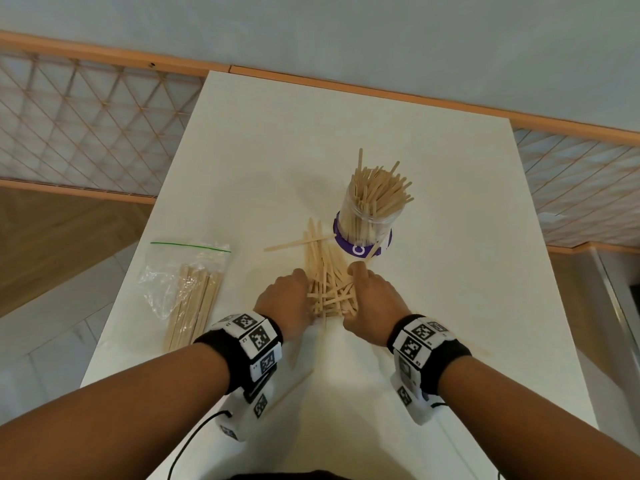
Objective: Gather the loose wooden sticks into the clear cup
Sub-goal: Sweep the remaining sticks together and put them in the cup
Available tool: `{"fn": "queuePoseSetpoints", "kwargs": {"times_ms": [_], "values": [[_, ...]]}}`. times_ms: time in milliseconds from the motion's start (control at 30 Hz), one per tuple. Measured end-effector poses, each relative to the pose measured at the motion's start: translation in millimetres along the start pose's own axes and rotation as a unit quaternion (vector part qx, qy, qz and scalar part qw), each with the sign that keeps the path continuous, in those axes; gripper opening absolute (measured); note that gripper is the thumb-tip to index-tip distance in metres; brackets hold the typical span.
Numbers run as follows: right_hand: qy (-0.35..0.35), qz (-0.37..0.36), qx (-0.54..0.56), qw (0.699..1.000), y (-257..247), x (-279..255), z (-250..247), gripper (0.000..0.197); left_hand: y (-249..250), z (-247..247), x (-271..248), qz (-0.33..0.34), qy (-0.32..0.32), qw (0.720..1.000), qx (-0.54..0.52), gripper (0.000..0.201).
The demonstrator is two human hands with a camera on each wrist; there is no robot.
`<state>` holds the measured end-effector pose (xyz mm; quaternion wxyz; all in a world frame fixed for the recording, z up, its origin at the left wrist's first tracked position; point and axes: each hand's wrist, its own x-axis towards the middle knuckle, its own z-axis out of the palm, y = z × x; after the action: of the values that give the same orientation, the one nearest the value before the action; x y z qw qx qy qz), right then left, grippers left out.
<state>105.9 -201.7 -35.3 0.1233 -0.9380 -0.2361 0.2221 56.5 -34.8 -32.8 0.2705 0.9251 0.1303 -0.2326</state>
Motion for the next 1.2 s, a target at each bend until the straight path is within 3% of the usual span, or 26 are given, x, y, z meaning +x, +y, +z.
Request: {"fn": "queuePoseSetpoints", "kwargs": {"times_ms": [67, 133, 233, 333, 467, 633, 700, 767, 900, 1033, 1200], "values": [[0.009, 0.016, 0.018, 1.0, 5, 0, -2, 0.065, 0, -7, 1, -0.018, -0.005, 1.0, -0.007, 0.07], [0.022, 0.047, 0.036, 0.998, 9, 0, -4, 0.08, -2, -12, 3, -0.027, -0.011, 0.999, -0.018, 0.08], [0.018, 0.061, 0.006, 0.998, 1, 2, -5, 0.097, -2, -10, 4, -0.005, -0.029, 1.0, -0.004, 0.072], [0.024, 0.035, -0.028, 0.999, -9, 7, 0, 0.083, 2, -3, 2, 0.038, -0.033, 0.998, 0.027, 0.053], [0.011, -0.007, -0.028, 1.0, -8, 6, 0, 0.065, -2, -5, 2, 0.047, -0.027, 0.997, 0.051, 0.049], [0.043, -0.025, -0.191, 0.98, -3, 6, -11, 0.11, -4, -15, 3, 0.038, -0.033, 0.992, 0.118, 0.072], [0.013, -0.036, -0.222, 0.974, -2, 12, -14, 0.1, 0, -16, 4, 0.038, -0.022, 0.991, 0.123, 0.088], [0.003, -0.056, -0.232, 0.971, -6, 16, -17, 0.075, 6, -16, 5, 0.039, -0.012, 0.993, 0.112, 0.092], [-0.019, -0.062, -0.23, 0.971, -20, 19, -17, 0.043, 17, -11, 8, 0.017, -0.001, 0.998, 0.064, 0.073], [-0.041, -0.047, -0.168, 0.984, -27, 22, -12, 0.041, 22, -8, 9, -0.003, -0.007, 0.999, 0.037, 0.069], [-0.078, -0.023, -0.124, 0.989, -27, 28, -10, 0.04, 15, -13, 9, -0.006, 0.03, 0.999, 0.012, 0.057]]}}
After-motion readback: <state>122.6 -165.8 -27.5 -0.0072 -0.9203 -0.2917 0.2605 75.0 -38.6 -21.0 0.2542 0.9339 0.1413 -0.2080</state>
